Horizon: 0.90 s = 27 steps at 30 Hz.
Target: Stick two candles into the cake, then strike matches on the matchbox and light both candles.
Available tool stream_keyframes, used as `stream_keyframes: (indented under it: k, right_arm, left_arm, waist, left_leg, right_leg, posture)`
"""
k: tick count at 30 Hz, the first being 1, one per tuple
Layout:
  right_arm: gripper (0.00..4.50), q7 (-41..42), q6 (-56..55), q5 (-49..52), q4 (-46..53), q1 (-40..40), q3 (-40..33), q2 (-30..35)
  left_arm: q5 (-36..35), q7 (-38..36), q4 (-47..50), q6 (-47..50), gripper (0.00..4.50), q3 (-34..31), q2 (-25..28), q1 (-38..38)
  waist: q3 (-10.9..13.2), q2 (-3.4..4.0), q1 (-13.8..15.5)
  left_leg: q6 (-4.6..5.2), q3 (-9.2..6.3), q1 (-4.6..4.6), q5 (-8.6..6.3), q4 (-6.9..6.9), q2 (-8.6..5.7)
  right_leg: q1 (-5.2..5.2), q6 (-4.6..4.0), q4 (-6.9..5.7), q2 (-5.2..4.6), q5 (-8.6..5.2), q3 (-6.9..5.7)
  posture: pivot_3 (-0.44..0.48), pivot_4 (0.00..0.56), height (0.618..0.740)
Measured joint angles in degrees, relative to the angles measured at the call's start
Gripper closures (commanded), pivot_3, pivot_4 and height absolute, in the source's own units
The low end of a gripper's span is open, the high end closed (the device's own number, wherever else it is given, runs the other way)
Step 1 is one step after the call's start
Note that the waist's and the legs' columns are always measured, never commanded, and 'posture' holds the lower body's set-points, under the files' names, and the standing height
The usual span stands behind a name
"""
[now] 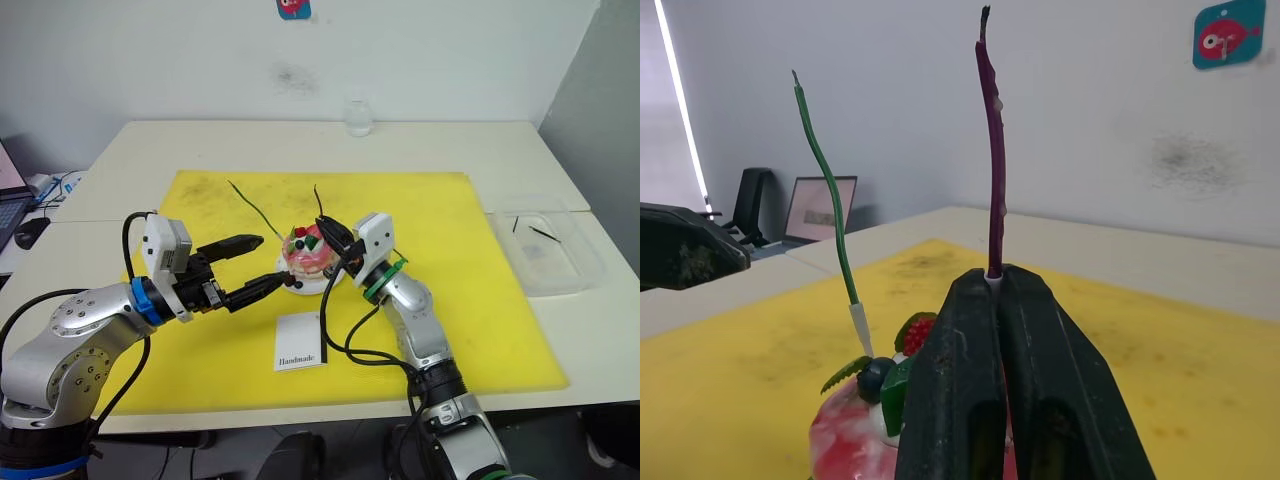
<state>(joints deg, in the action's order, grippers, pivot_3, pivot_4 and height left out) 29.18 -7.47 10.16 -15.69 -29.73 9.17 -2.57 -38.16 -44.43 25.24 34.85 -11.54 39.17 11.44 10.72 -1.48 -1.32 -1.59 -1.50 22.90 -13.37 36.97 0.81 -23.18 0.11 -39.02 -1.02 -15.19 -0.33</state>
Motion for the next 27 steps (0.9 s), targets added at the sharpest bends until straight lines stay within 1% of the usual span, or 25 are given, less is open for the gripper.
stream_keyframes:
  k: [11,27]
  right_arm:
    - [4.47,-0.66,-2.34,-1.02,-1.87,0.14,0.03,-0.01]
    - [4.47,-1.05,-4.64,-1.09,-4.24,2.68,-0.01,-1.47]
  left_arm:
    - [0.24,-0.23,-0.09,-0.25,0.00,0.00,-0.01,-0.25]
    - [0.57,-1.33,-0.17,-0.31,0.00,0.84,-0.01,-0.50]
  waist:
    - [0.00,0.00,-0.08]
    - [0.00,0.00,-0.14]
  left_leg:
    - [0.00,0.00,0.00,0.00,0.00,0.00]
    - [0.00,0.02,-0.02,0.00,0.00,0.00]
  right_leg:
    - [0.00,0.00,0.00,0.00,0.00,0.01]
    - [0.00,0.01,0.00,0.00,-0.01,0.04]
  posture:
    - [0.000,0.150,0.740]
    - [0.000,0.150,0.740]
